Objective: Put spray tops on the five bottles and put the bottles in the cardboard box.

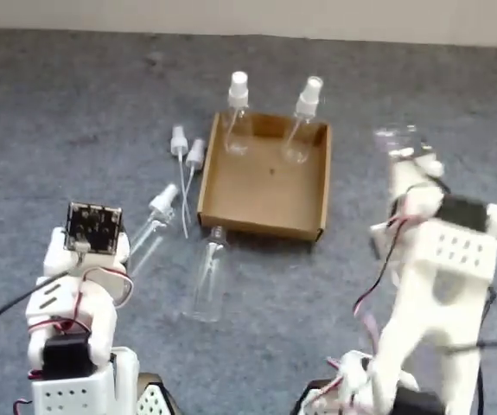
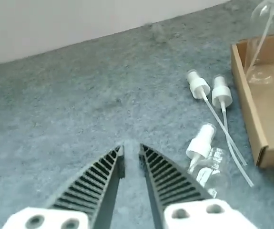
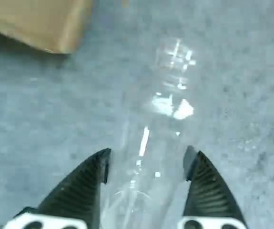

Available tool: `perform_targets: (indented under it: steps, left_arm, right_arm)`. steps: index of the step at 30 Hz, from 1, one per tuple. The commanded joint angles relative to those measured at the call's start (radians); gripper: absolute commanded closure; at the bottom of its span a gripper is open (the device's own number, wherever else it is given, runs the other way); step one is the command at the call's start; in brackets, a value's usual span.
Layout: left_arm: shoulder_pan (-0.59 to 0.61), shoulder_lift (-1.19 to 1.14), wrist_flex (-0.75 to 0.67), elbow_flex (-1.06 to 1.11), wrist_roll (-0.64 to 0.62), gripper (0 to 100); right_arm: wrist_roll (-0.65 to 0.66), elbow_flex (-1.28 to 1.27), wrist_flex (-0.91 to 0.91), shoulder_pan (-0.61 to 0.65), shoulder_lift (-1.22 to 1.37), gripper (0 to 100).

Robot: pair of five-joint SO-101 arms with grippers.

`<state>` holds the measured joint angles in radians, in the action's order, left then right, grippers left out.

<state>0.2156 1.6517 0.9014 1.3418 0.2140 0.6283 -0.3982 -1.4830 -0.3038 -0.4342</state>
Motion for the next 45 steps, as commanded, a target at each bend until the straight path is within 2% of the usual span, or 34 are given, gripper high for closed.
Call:
perform_targets:
  steps: [1, 5, 9, 13, 16, 20, 27, 38, 42, 45]
  left_arm:
    - [-0.013, -0.338, 0.028, -0.325, 0.018, 99]
    - [-0.021, -0.776, 0.118, -0.661, 0.012, 99]
    - [-0.044, -1.21, 0.238, -1.021, 0.011, 99]
    - [-0.091, -1.59, 0.373, -1.343, 0.02, 90]
    - [-0.108, -1.827, 0.443, -1.526, 0.023, 87]
    - [-0.134, -2.049, 0.497, -1.675, 0.107, 86]
    - [-0.16, -2.163, 0.529, -1.724, 0.183, 86]
    - [-0.191, -2.166, 0.531, -1.721, 0.199, 86]
    - [-0.209, -2.167, 0.526, -1.721, 0.215, 81]
    - [-0.194, -2.173, 0.512, -1.696, 0.216, 82]
  right_arm:
    - [0.077, 0.064, 0.122, -0.114, 0.188, 89.7]
    - [0.141, 0.062, 0.173, -0.134, 0.355, 89.6]
    - [0.152, 0.067, 0.202, -0.131, 0.452, 89.4]
    - [0.15, 0.062, 0.24, -0.128, 0.496, 89.2]
    - [0.152, 0.061, 0.249, -0.128, 0.512, 89.2]
    - [0.152, 0.061, 0.248, -0.128, 0.516, 88.1]
    - [0.152, 0.061, 0.248, -0.134, 0.516, 72.6]
    - [0.147, 0.062, 0.248, -0.136, 0.513, 72.4]
    - [0.147, 0.061, 0.248, -0.136, 0.512, 72.3]
    - [0.147, 0.061, 0.248, -0.136, 0.512, 72.2]
